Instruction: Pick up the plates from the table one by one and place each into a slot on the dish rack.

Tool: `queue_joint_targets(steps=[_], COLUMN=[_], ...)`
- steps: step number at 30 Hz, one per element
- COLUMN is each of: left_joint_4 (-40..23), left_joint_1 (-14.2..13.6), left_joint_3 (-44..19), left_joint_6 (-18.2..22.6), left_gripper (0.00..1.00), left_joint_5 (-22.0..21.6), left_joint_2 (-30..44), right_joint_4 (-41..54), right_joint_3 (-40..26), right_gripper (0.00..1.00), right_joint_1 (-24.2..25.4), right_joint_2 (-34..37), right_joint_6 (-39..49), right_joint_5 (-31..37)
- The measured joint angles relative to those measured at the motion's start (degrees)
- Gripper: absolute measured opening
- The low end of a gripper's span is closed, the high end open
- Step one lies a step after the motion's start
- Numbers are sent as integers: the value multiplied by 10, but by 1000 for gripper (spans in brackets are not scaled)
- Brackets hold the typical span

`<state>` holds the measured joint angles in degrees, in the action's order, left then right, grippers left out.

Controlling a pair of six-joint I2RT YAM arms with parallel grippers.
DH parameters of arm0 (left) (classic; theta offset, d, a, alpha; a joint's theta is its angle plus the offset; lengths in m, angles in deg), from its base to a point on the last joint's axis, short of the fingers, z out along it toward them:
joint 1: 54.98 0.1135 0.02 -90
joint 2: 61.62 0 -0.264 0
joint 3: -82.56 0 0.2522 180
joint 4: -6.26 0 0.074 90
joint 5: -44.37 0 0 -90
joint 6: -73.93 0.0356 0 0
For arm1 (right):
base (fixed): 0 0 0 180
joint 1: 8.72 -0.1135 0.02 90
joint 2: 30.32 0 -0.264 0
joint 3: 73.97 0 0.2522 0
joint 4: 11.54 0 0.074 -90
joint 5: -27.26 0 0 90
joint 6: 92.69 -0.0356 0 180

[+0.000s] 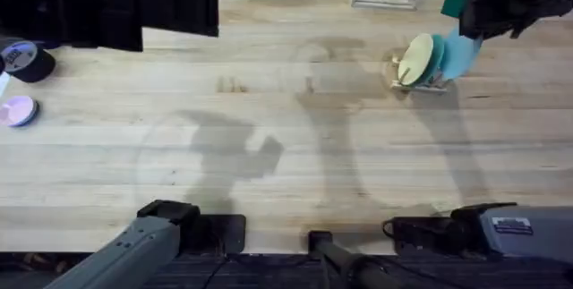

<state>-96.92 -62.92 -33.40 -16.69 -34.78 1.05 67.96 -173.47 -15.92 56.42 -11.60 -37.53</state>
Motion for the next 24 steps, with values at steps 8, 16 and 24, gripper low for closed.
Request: queue_joint_targets(steps=[8, 16, 24], left_joint_4=[0, 0, 0], left_joint_1=[0, 0, 0], left_joint_3=[0, 0, 0], left_joint_6=[0, 0, 0], left_gripper=[995, 996, 995], left_joint_5=[0, 0, 0], left_joint_2=[0, 0, 0], right_joint_4=[-12, -31, -32], right_joint_3=[0, 0, 0], right_gripper=[28, 29, 29], right_joint_1=[3, 3, 7], right_joint_2=[27, 30, 50], right_joint_6=[0, 0, 0], right_joint_5=[0, 0, 0])
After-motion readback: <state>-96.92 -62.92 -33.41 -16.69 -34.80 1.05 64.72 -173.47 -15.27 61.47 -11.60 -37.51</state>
